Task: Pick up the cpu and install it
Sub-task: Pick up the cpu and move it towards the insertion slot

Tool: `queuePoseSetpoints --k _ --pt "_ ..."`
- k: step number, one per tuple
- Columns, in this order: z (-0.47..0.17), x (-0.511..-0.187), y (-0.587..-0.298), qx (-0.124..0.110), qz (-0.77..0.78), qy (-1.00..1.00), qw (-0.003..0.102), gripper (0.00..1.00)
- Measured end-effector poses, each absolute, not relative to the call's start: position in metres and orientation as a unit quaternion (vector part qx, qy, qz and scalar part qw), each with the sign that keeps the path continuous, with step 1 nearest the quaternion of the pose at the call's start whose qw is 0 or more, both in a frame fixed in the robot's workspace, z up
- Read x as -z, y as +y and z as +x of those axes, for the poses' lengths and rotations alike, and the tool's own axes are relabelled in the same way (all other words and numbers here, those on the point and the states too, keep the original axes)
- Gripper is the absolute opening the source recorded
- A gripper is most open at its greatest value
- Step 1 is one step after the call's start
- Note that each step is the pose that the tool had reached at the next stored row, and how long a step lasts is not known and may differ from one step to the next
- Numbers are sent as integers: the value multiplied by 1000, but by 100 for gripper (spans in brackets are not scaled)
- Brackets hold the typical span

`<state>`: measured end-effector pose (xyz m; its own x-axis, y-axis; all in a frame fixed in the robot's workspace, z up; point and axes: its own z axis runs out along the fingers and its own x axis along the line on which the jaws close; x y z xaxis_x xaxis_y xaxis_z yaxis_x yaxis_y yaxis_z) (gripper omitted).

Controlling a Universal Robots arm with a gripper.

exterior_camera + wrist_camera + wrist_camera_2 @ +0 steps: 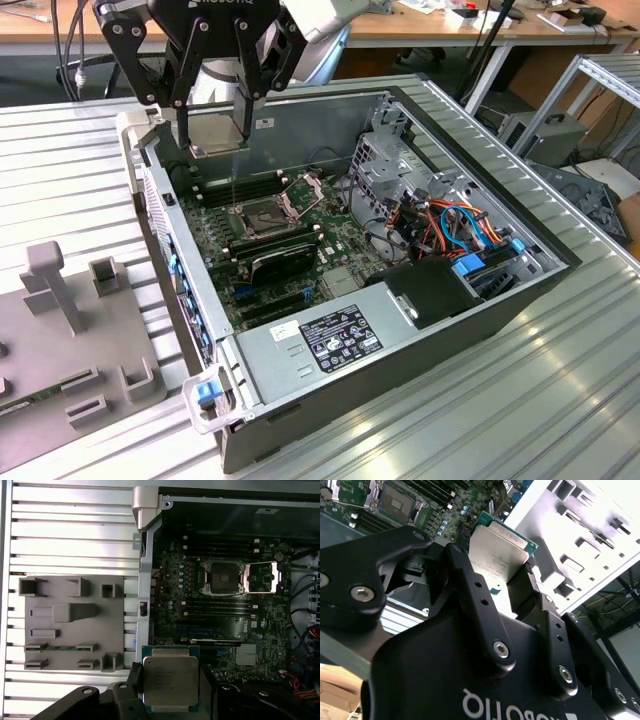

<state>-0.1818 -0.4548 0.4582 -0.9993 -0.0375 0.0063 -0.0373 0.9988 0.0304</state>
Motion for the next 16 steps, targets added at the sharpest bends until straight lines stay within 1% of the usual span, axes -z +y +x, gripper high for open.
queuePoseSetpoints --k 16 --pt "-162 -458 -455 15 19 -1000 4 55"
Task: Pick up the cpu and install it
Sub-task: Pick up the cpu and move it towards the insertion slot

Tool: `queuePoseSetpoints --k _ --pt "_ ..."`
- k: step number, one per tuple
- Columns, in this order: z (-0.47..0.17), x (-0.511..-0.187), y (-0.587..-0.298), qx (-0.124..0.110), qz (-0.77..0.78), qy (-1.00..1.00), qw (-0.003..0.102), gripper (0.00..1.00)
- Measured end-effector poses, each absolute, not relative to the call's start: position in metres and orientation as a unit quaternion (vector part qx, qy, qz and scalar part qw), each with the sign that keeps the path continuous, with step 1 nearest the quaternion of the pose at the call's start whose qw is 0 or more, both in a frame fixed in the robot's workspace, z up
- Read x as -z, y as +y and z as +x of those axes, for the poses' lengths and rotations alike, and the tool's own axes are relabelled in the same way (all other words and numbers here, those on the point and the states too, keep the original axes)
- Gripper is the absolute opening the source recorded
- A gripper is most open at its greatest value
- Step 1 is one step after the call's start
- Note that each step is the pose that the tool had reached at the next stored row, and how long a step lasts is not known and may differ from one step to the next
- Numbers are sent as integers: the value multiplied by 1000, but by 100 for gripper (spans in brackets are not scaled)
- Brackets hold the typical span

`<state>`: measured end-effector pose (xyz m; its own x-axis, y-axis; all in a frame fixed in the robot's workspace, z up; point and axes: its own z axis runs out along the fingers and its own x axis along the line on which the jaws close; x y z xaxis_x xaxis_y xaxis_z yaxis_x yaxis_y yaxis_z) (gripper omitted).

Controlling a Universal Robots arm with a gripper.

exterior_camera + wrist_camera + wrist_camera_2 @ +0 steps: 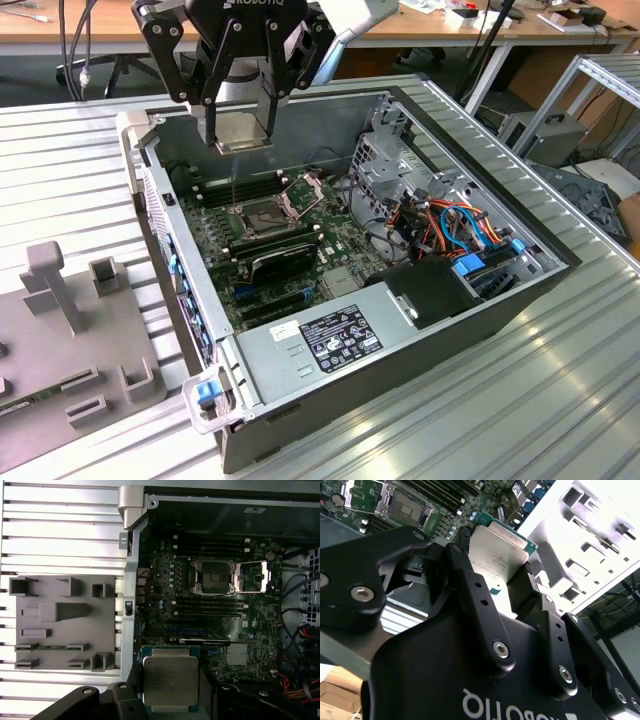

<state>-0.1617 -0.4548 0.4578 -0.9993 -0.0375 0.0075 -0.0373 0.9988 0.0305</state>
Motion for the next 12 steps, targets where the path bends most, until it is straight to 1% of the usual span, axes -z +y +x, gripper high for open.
queuePoseSetpoints --k 12 --pt "-147 -457 -455 15 19 -1000 4 55"
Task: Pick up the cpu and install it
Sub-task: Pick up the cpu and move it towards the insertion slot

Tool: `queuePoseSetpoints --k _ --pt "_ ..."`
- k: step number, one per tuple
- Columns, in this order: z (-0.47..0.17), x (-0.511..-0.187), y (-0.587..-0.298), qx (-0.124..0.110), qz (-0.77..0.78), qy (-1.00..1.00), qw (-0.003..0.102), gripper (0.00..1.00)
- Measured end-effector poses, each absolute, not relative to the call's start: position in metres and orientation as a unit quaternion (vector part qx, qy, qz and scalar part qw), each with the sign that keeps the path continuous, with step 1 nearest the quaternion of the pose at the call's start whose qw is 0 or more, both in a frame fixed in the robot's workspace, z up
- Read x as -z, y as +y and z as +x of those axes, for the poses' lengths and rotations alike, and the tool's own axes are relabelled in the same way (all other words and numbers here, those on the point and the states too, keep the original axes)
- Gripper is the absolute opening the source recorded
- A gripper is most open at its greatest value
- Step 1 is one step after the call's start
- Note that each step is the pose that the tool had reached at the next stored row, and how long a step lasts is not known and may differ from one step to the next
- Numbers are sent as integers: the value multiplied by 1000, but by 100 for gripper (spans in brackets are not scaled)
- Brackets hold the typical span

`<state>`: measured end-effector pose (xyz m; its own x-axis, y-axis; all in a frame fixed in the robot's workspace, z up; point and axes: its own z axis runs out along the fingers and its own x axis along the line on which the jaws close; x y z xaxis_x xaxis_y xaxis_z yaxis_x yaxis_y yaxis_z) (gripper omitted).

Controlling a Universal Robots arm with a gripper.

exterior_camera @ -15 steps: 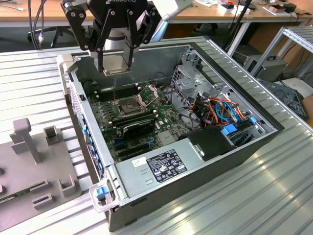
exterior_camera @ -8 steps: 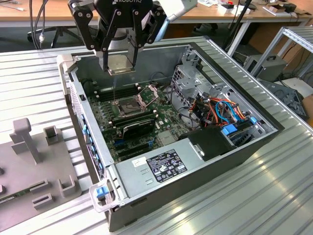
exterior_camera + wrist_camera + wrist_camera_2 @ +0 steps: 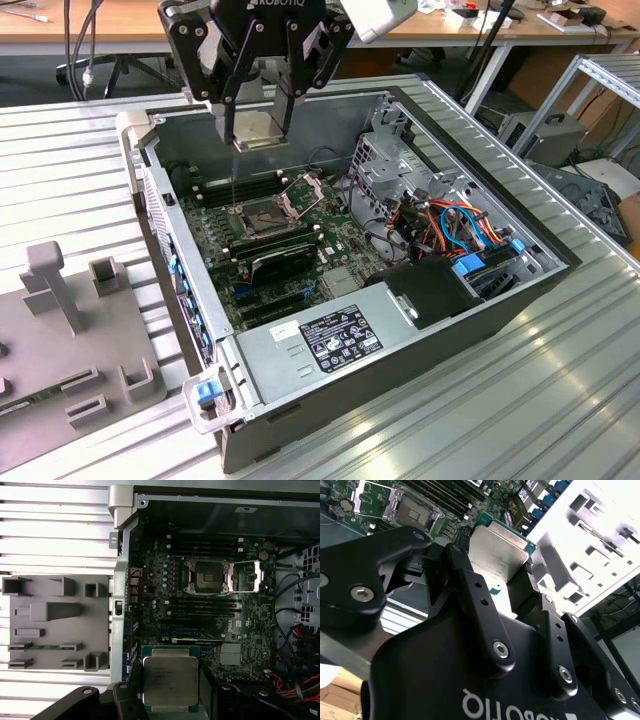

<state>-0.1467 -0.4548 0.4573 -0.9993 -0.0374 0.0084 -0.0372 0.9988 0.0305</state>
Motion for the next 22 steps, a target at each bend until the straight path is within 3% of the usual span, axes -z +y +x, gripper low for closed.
queuePoseSetpoints --k 22 --pt "-106 -455 -455 15 19 -1000 6 55"
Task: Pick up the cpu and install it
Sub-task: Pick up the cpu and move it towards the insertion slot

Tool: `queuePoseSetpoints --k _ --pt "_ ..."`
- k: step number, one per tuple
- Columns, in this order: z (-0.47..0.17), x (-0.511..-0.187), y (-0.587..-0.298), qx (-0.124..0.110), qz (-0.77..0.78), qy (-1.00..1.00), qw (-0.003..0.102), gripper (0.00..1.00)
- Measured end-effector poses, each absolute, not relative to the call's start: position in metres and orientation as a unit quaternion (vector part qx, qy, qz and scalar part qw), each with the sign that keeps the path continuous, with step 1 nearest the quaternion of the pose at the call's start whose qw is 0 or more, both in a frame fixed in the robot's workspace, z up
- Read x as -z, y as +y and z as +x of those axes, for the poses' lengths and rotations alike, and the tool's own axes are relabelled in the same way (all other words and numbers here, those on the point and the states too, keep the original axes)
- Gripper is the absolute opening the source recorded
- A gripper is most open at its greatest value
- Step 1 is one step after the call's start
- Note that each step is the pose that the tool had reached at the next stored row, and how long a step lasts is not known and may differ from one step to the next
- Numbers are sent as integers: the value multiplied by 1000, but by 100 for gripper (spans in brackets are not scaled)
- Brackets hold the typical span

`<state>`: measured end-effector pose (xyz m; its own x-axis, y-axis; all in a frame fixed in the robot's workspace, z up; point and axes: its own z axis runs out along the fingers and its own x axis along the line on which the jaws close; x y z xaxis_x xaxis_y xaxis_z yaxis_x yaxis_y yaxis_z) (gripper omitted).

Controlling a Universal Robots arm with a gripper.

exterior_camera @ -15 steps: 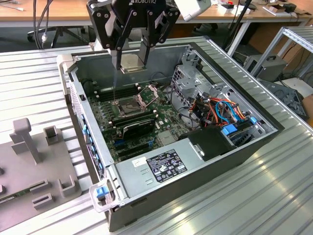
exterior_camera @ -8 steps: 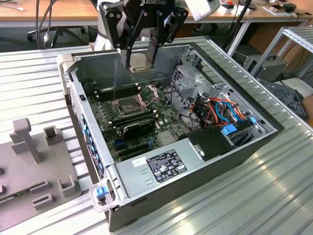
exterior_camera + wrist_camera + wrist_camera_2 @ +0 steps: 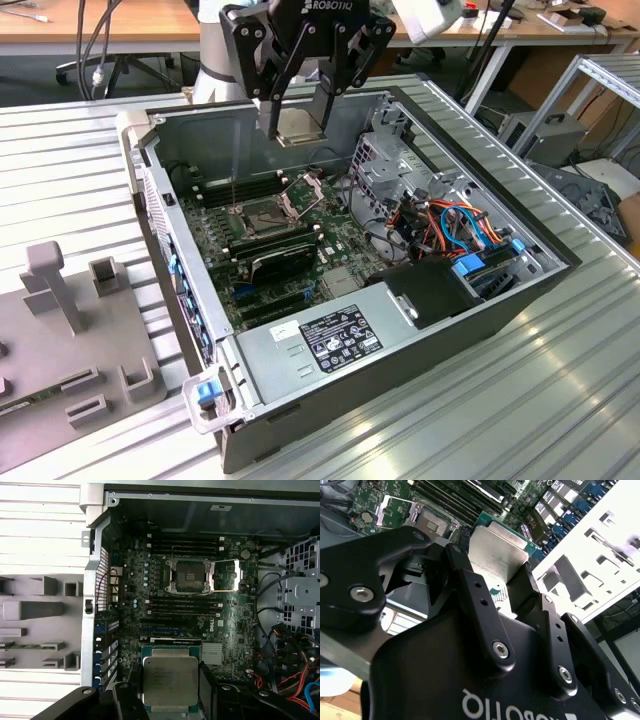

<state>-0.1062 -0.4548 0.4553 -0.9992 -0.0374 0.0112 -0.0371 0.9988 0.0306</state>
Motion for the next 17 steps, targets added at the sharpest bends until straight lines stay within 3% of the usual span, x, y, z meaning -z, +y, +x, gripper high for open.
queuePoseSetpoints --k 17 --pt "-76 -454 -455 15 19 -1000 7 55"
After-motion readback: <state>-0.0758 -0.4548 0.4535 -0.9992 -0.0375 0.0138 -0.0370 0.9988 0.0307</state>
